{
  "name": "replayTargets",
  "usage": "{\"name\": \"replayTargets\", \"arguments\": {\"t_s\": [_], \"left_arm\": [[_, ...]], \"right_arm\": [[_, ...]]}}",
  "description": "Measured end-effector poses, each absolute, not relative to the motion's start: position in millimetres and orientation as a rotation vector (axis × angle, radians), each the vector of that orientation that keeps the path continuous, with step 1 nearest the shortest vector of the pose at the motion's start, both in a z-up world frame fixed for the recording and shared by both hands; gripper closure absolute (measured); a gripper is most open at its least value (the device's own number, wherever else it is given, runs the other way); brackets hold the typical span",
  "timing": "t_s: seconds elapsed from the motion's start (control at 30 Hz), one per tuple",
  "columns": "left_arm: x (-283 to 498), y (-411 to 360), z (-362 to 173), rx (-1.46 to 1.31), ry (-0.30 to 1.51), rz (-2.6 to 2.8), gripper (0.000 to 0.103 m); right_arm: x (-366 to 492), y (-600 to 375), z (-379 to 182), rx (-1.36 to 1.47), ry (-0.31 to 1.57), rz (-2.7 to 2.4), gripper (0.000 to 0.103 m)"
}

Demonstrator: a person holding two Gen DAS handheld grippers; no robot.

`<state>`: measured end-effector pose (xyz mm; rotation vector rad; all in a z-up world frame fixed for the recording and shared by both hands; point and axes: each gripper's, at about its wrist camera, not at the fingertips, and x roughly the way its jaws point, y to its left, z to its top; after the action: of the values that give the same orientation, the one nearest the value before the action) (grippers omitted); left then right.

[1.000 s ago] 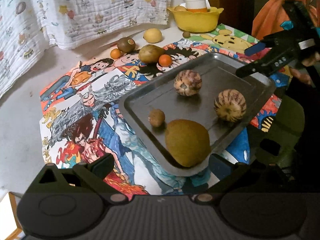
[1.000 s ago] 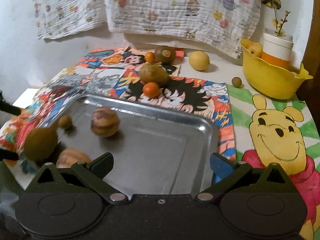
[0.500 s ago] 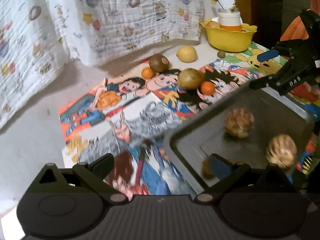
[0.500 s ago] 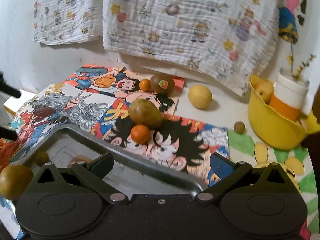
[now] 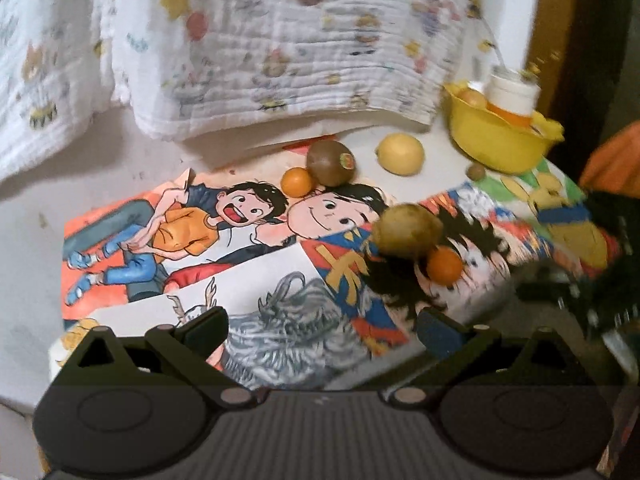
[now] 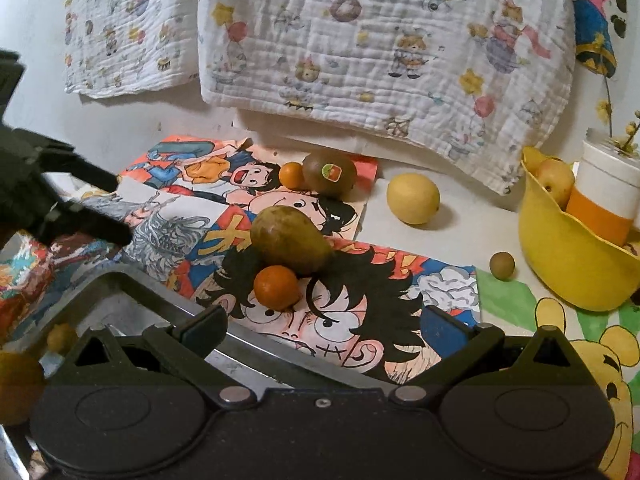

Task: Organize fruits
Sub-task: 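Reach the left tool to the brown pear while the right tool reaches the small brown round fruit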

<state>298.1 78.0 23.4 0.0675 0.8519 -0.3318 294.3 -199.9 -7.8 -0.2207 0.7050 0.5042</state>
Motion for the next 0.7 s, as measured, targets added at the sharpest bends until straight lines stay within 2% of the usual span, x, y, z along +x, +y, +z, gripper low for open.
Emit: {"name": "replayTargets", "arguments": {"t_s": [0.7], "left_arm": [[337.1, 46.0, 5.7, -0.03, 0.798, -0.38, 0.001]], "right_arm": [[326.3, -231.0, -7.3, -0.12, 0.675, 0.318, 0.001]]}}
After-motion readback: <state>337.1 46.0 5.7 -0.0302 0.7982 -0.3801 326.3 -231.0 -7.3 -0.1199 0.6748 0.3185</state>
